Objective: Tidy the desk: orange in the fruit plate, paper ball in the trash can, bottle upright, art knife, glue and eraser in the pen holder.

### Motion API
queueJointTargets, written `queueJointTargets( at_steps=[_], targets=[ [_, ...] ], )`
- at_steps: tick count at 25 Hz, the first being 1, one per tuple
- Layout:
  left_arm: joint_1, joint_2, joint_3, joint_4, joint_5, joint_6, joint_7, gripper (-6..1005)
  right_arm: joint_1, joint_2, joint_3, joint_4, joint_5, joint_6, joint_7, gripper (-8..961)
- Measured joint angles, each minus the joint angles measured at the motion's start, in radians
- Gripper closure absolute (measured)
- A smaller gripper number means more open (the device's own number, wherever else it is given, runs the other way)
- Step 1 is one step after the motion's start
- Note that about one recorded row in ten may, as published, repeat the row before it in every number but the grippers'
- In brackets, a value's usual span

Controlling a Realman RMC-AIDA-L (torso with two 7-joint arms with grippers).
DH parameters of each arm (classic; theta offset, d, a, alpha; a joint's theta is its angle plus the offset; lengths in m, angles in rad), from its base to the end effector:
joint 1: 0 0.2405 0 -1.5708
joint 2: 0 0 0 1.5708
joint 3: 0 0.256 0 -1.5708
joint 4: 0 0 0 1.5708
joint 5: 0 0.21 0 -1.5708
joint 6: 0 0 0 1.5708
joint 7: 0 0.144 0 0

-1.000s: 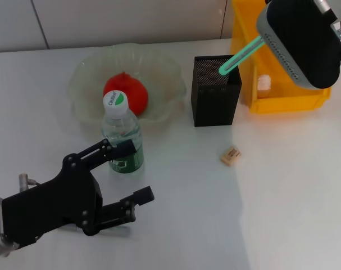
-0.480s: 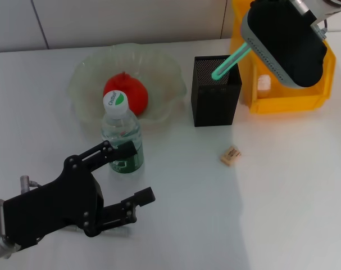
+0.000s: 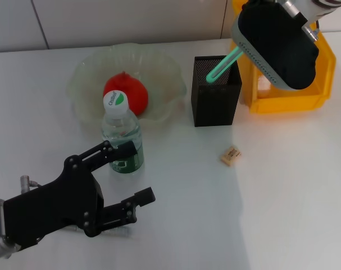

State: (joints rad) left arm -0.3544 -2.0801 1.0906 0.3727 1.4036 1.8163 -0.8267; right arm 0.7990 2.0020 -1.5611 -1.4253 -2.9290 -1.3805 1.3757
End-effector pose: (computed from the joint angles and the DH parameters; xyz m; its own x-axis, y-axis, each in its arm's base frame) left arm -0.2500 0.2411 -0.0319 0.5877 0.0309 0.8085 0.2124 -0.9701 -0.1174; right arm 0.1085 0.4197 0.0368 0.2965 0.5258 0.7973 0.7991 -0.5938 0.0943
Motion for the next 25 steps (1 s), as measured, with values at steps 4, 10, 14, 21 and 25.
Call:
queueJointTargets(
  at_steps=[4,10,14,21,25],
  targets=[
    [0.0,0.0,0.0,0.0,0.0,0.002,0.0,248,-0.004,0.0,-0.004,-0.004,0.0,0.0,0.0,778],
    [0.0,0.0,0.0,-0.001,0.0,0.005,0.0,249,-0.007,-0.001,-0.008,-0.007,-0.002,-0.007,-0.002,777],
    [0.0,0.0,0.0,-0.001,0.0,0.007,0.0,250,-0.009,-0.002,-0.01,-0.008,-0.002,-0.008,-0.002,775],
    [0.0,0.0,0.0,-0.002,0.0,0.008,0.0,251,-0.009,-0.002,-0.01,-0.011,-0.002,-0.01,0.002,773],
    [-0.001,0.0,0.0,-0.002,0.0,0.008,0.0,252,-0.011,0.003,0.011,-0.035,0.0,-0.011,0.023,748]
  ],
)
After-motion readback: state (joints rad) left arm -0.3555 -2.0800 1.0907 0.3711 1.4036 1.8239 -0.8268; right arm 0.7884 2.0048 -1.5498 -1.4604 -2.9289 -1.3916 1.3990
